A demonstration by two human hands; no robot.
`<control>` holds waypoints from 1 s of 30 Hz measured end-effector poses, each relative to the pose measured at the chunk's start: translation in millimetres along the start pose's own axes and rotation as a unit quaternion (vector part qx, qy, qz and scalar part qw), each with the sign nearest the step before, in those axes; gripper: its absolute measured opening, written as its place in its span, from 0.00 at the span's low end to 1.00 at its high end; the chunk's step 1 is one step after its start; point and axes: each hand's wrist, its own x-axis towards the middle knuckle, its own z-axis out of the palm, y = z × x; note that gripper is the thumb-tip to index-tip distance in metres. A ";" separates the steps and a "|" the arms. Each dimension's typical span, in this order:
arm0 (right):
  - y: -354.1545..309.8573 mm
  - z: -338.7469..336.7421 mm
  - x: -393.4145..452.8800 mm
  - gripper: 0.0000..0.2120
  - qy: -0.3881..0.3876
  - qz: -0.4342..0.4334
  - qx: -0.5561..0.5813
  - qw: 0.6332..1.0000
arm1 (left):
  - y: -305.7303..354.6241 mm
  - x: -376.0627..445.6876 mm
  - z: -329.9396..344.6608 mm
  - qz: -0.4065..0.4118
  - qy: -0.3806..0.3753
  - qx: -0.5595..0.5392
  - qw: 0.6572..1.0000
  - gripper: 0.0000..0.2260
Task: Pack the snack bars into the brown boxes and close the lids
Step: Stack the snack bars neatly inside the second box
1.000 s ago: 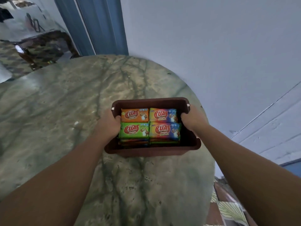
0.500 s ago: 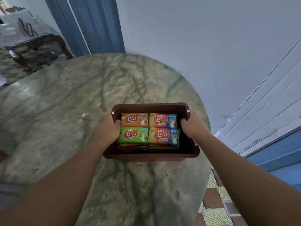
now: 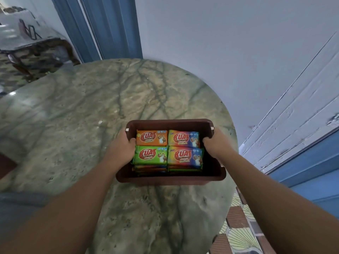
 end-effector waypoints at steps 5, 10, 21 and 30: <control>-7.5 18.8 -33.4 0.13 0.020 0.021 0.007 1.000 | -26.8 -4.0 -14.9 0.022 -0.038 -0.017 0.999 0.15; -17.8 42.4 -73.2 0.16 0.031 0.043 0.020 0.998 | -59.3 -15.6 -31.4 0.039 -0.065 -0.036 0.996 0.10; -28.4 85.5 -141.1 0.16 0.017 0.047 -0.007 0.999 | -128.2 -61.4 -65.1 0.038 -0.044 0.006 0.998 0.09; -26.6 86.6 -161.9 0.17 -0.015 0.011 -0.033 0.999 | -146.6 -102.1 -67.8 -0.008 -0.013 0.004 1.000 0.09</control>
